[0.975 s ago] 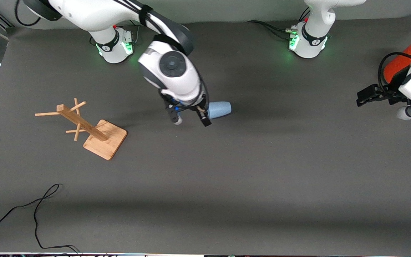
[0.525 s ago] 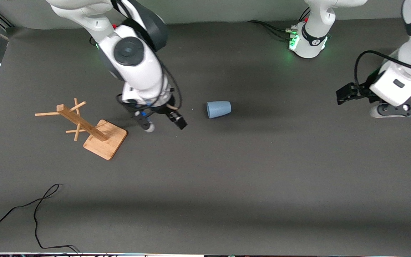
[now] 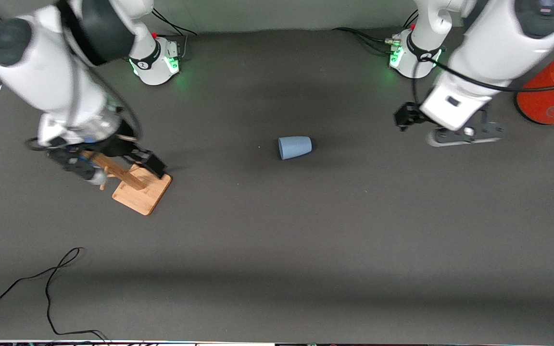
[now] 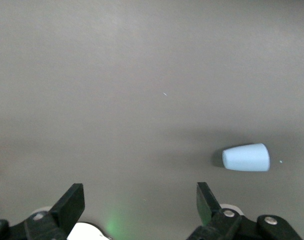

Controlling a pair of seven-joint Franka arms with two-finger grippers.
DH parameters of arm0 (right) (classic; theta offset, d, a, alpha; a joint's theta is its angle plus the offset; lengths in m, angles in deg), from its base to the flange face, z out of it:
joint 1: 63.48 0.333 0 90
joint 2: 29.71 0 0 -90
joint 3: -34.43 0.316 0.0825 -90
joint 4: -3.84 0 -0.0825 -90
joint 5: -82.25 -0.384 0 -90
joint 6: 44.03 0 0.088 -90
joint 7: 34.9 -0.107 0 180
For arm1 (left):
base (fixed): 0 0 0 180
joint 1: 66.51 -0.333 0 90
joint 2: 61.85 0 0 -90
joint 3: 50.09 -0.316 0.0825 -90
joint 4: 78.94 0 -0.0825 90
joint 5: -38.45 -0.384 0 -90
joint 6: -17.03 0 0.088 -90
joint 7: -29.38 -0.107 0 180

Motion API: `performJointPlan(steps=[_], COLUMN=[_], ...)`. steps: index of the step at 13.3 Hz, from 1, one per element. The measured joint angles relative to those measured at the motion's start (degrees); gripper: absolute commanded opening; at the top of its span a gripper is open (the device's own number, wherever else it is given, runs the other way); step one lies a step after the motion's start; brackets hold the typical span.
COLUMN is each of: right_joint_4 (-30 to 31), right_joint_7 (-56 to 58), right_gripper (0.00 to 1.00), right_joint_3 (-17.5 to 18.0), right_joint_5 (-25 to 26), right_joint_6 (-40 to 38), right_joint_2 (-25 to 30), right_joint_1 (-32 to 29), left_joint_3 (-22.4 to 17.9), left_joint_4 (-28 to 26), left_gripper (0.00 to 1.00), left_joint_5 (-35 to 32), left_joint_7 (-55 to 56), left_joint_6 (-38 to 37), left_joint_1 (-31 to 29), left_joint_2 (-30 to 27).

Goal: Rotate and upright cup with both arms
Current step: 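Withdraw the right gripper while the left gripper reaches the lying cup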

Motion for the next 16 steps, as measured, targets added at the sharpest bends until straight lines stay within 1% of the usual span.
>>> performJointPlan(steps=[2,4,6,8,10,14,16], right_joint_4=[0.47,0.74,0.84,1.15,1.76,2.21,2.22], right_joint_7=[8.12,15.56,22.99,26.92,29.10,34.90,37.83], right_gripper=[1.00,1.00,1.00,1.00,1.00,1.00,1.00], right_joint_3=[-4.39,-8.15,-11.79,-14.91,-15.97,-15.98,-16.55], right_joint_5=[-0.41,-0.57,-0.64,-0.70,-0.73,-0.74,-0.74], right_joint_6=[-1.30,-3.19,-5.11,-6.51,-6.52,-6.57,-7.09], right_joint_2=[2.28,3.69,4.92,6.13,6.73,6.74,6.75], right_joint_1=[0.04,0.09,0.13,0.13,0.13,0.19,-0.20], left_joint_3=[0.08,0.13,0.14,0.13,0.10,-0.12,-0.18], left_joint_4=[0.43,3.09,8.48,13.92,18.39,26.25,28.57], left_gripper=[1.00,1.00,1.00,1.00,1.00,1.00,1.00], left_joint_5=[-0.20,-1.10,-2.79,-5.26,-7.23,-11.28,-12.74], left_joint_7=[7.03,14.20,21.52,27.70,32.00,36.95,38.36], left_joint_6=[0.34,0.60,0.72,0.36,-0.12,-2.78,-2.92], left_joint_1=[5.34,10.54,15.02,19.13,22.68,27.70,29.89], left_joint_2=[1.88,6.13,12.46,18.92,24.64,33.97,38.10])
